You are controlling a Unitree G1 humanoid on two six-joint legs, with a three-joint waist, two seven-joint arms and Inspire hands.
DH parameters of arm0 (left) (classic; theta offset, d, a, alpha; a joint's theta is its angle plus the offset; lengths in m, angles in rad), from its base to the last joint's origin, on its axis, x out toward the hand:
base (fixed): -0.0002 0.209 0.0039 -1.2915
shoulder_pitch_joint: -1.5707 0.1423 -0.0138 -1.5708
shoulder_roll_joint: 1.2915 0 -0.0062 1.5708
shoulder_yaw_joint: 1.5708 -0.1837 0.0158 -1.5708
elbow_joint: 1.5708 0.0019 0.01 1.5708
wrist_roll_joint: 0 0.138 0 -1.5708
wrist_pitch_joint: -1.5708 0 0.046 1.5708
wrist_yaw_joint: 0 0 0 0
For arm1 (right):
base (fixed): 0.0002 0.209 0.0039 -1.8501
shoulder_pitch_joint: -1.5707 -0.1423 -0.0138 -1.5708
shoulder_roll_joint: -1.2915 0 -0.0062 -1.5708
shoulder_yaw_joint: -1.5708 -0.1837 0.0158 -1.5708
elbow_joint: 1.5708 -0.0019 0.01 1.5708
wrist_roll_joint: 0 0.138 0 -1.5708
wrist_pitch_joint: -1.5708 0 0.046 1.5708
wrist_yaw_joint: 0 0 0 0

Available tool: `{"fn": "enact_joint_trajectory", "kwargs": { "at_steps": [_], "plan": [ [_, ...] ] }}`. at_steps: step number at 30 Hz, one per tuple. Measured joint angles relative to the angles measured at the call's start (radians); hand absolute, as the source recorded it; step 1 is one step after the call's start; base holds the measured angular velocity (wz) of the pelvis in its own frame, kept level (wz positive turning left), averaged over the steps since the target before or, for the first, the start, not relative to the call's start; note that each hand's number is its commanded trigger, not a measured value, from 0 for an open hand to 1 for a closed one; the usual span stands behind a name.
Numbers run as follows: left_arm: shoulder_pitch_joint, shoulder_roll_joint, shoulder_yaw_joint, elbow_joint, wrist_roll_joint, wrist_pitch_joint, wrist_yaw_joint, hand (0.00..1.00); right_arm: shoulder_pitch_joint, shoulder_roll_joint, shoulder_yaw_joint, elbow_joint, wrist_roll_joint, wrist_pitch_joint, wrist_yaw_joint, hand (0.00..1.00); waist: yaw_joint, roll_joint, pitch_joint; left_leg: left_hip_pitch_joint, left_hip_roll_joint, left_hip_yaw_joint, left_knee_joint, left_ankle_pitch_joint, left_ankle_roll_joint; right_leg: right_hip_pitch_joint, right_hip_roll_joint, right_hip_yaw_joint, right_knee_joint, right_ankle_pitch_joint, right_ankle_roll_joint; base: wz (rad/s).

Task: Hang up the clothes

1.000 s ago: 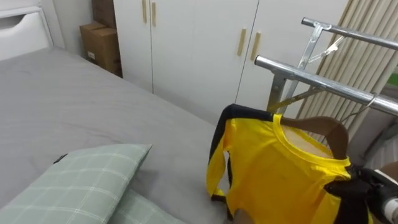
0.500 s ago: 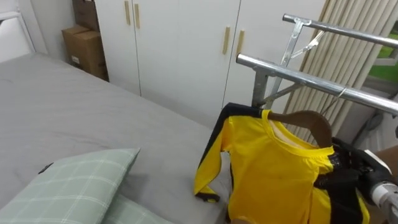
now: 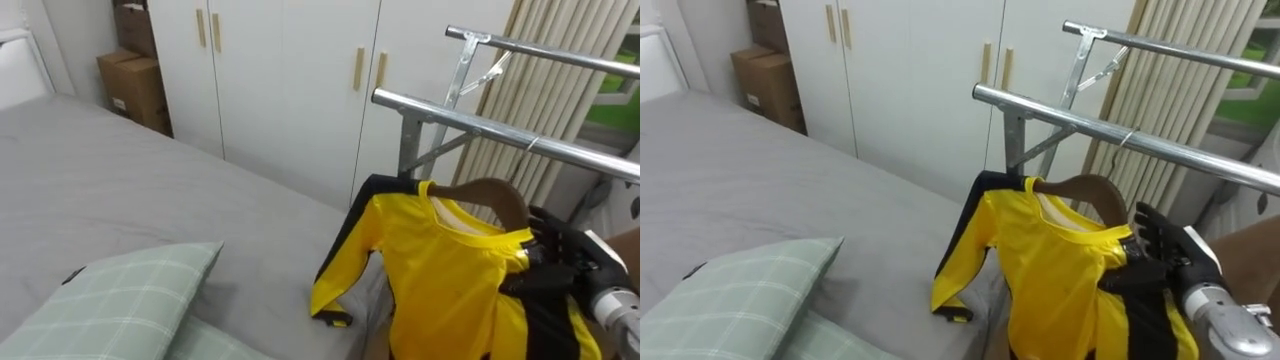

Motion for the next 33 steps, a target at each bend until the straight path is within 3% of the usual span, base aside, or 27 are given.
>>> {"fn": "enact_joint_trajectory", "kwargs": {
  "at_steps": [7,18,33],
  "plan": [
    [0.001,-0.009,0.0,0.003,0.0,-0.003,0.0,0.0,0.031,0.011,0.0,0.0,0.031,0.0,0.0,0.0,-0.009,0.01,0.0014,0.01,-0.002,0.003,-0.016,0.005,-0.002,0.0,0.0,0.005,-0.001,0.0,0.007,-0.01],
    [0.001,-0.018,-0.001,0.0,0.001,-0.003,0.002,0.0,0.037,0.011,-0.001,0.0,0.031,0.0,0.002,0.0,-0.012,0.016,0.0013,0.009,-0.002,0.003,-0.023,0.015,-0.005,-0.005,-0.001,0.007,-0.001,0.003,0.003,0.0],
    [0.003,-0.024,0.0,-0.005,0.002,-0.005,0.028,0.0,0.041,0.03,-0.006,-0.001,0.055,-0.003,0.002,0.0,-0.013,0.023,-0.0039,0.013,-0.003,0.003,-0.039,0.022,-0.007,-0.006,0.002,0.01,-0.011,0.011,-0.001,0.0]
  ]
}}
